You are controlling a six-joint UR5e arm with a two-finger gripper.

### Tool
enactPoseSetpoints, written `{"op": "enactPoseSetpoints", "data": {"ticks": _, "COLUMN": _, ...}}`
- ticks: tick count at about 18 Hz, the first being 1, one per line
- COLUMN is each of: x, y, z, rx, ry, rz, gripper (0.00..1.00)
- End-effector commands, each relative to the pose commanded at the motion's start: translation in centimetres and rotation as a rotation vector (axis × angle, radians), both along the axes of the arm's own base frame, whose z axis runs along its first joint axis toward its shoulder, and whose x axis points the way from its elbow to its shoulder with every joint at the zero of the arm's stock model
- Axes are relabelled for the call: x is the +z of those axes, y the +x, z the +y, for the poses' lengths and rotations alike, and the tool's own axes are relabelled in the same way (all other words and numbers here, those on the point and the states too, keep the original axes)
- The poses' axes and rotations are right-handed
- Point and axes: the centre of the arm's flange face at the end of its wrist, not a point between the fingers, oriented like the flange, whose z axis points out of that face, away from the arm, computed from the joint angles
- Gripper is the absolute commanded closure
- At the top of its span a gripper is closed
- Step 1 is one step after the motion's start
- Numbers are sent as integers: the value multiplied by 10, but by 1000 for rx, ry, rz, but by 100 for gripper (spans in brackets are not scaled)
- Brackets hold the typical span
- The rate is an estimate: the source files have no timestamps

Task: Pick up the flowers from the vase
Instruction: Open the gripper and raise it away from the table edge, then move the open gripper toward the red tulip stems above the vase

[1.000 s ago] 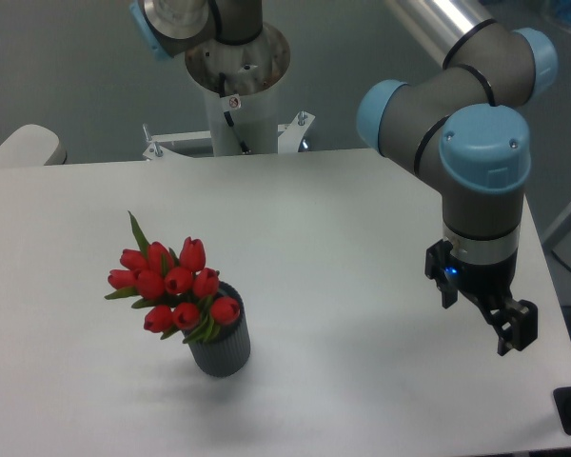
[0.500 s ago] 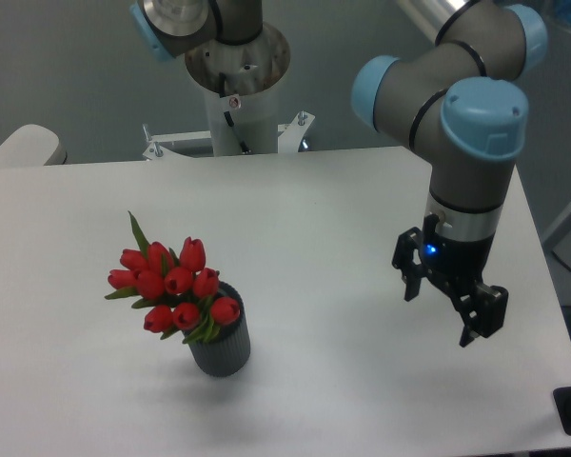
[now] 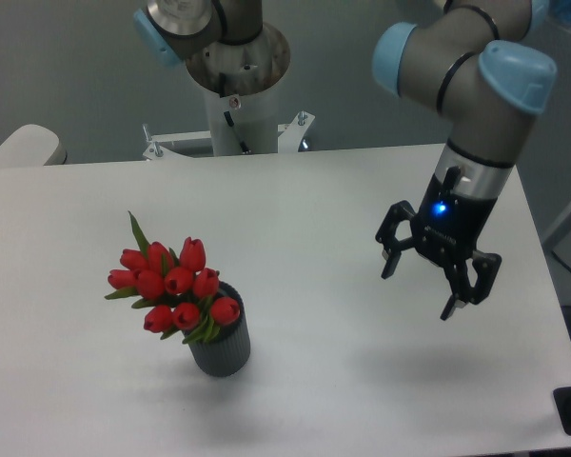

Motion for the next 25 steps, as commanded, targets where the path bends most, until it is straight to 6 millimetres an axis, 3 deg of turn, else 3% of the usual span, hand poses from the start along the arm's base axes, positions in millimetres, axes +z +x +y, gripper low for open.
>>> {"op": "enactPoseSetpoints", "data": {"ticks": 4, "x": -4, "y": 21, "z": 2, "rx": -3, "ry": 67, "rz": -62, "gripper": 0}}
{"op": "enactPoseSetpoints", "data": {"ticks": 8, "x": -35, "y": 41, "z": -7, "rx": 9, "ry": 178, "rz": -185, "gripper": 0}}
{"op": "enactPoseSetpoints", "data": {"ticks": 12, "x": -51, "y": 78, "z": -8, "rx": -17, "ry": 259, "rz": -241, "gripper": 0}}
{"op": "enactPoseSetpoints", "data": {"ticks": 14, "x": -43, "y": 103, "z": -5, "rx": -33, "ry": 264, "rz": -228, "gripper": 0}}
{"op": "enactPoseSetpoints", "data": {"ticks": 16, "x": -48, "y": 119, "z": 1, "rx": -35, "ry": 253, "rz": -258, "gripper": 0}}
{"op": "enactPoseSetpoints", "data": {"ticks": 25, "x": -65, "y": 144, "z": 28, "rx": -91, "ry": 256, "rz": -248, "gripper": 0}}
